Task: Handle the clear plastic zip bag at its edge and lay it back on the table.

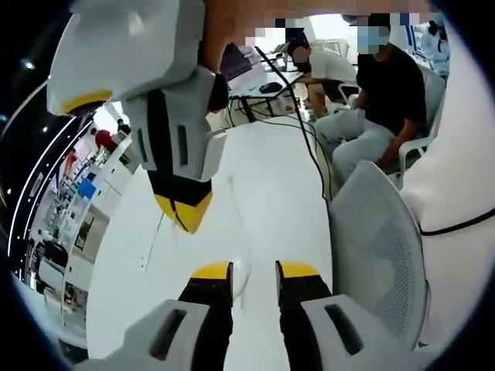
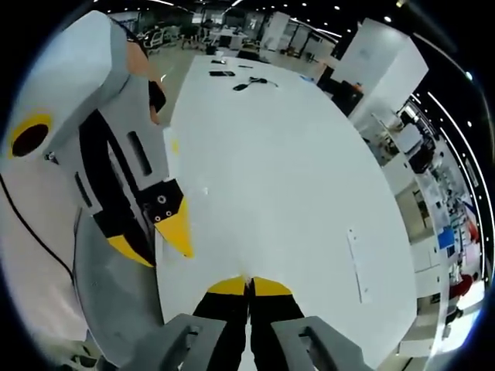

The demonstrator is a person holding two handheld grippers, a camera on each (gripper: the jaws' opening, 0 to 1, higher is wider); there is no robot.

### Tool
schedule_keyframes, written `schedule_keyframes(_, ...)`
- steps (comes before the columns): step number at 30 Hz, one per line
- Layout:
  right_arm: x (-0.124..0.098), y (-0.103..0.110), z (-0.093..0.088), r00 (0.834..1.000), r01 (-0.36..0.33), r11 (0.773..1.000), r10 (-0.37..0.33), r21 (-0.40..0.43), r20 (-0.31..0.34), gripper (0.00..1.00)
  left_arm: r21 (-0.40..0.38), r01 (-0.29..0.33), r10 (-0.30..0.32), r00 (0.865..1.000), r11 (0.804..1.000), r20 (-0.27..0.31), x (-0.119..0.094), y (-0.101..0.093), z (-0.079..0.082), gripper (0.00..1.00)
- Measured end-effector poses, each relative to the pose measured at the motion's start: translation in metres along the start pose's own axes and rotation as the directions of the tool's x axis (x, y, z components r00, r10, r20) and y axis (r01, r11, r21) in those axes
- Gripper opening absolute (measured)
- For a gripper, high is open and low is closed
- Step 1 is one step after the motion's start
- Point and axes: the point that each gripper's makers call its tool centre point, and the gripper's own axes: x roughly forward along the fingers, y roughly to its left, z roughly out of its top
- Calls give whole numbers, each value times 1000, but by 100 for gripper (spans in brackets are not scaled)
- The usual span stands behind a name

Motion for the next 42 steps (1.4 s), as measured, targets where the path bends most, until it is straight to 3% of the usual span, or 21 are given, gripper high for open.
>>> schedule_keyframes(13, -3, -6, -2, 1000, 12, 1000, -12, -5, -9, 0, -74, -62, 66, 996, 995, 60, -26, 11, 3, 20)
schedule_keyframes(22, -5, -13, -4, 1000, 25, 1000, -25, -12, -15, 0, -177, -92, 110, 989, 980, 98, -40, 11, -4, 29)
schedule_keyframes(32, -3, -21, -5, 999, 38, 999, -39, -15, -20, 0, -346, -129, 187, 972, 929, 140, -53, 25, -26, 37)
schedule_keyframes(42, -4, -29, -4, 998, 51, 999, -52, -18, -21, 0, -487, -151, 248, 958, 860, 142, -63, 21, -58, 46)
